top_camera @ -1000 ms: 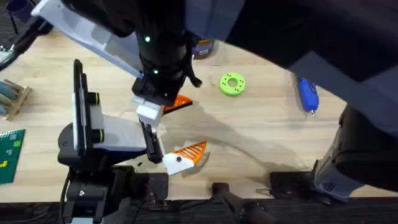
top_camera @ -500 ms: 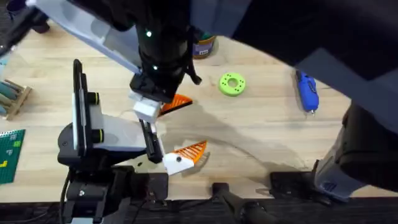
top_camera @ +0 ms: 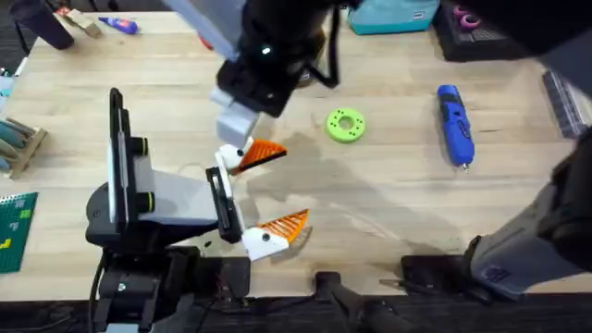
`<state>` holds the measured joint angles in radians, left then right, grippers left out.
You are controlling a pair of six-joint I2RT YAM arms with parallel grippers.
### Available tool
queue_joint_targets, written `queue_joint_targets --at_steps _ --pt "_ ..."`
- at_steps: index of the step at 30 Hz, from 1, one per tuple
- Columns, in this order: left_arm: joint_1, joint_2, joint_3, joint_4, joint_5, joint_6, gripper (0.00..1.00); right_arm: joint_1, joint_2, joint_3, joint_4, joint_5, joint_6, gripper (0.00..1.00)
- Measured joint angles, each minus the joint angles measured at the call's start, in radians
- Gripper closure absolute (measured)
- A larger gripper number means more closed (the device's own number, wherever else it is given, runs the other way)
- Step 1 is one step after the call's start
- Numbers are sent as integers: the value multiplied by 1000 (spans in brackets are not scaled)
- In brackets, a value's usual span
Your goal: Pick up the gripper from the table and insert it into the empty holder that is missing its gripper. Then pick up a screw, insert it into the mounting hole, and use the screwdriver to tighten it. Finally, clean up the table by picking up the vegetable and placing it into the bucket.
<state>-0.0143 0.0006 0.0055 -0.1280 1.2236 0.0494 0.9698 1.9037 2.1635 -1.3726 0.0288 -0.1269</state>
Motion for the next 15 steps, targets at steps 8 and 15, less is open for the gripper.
queue_joint_targets --at_steps 8,15 --pt "0 0 0 0 0 0 14 -124 -146 -159 0 -2 18 243" --pt "0 0 0 0 0 1 14 -294 -247 -274 4 0 50 244"
